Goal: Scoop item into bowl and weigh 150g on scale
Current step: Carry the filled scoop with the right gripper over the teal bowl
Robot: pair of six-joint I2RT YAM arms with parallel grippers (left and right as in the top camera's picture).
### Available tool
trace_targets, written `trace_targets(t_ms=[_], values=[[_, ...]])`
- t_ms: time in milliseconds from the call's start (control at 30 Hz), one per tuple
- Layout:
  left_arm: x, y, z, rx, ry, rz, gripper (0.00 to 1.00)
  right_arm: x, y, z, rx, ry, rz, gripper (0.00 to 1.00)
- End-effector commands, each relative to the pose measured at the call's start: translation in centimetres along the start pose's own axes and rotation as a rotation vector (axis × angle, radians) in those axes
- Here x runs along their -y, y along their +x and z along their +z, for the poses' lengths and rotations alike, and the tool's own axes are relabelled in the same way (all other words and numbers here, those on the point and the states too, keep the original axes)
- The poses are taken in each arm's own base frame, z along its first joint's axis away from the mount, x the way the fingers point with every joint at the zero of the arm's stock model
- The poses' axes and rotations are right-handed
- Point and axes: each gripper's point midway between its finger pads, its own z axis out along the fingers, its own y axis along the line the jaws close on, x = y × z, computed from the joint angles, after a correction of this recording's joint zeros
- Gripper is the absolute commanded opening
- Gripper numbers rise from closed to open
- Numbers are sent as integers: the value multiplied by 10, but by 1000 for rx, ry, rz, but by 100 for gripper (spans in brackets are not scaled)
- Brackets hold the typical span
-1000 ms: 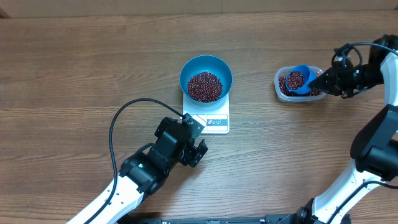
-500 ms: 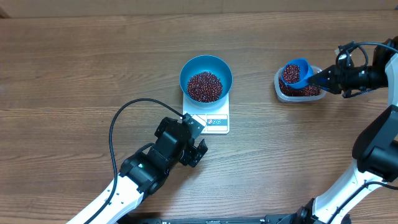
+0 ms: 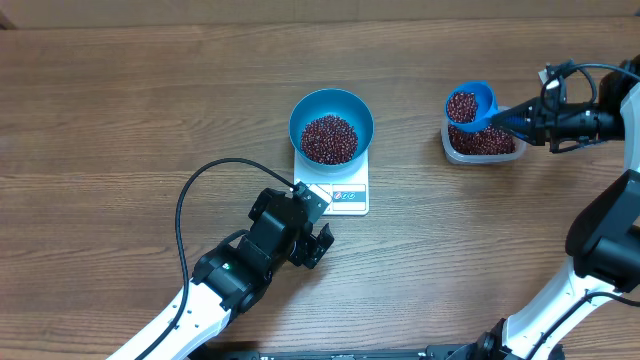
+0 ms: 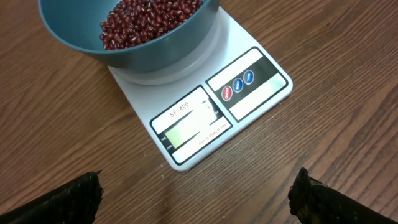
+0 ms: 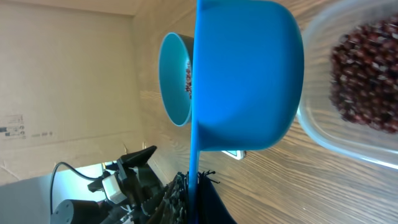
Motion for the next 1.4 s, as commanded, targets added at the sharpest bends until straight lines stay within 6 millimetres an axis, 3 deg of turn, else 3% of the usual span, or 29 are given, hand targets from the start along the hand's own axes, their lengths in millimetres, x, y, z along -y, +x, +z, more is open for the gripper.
trace_targets(t_ms=[0,300,633,833,1367], values=[[-1,1,-1,3,-3,8,100,-49,-5,-4,50,-55,-130,4],[-1,1,-1,3,-3,8,99,-101,5,16,7,-73,-216,4],[-1,1,-1,3,-3,8,100,-150,26,58,-104,-101,-323,4],[-1,1,-1,3,-2,8,99,-162,28,80,-131,-105,-337,4],[-2,1,-1,3,-3,8,100,-168,25,125,-149,16,-339,4]])
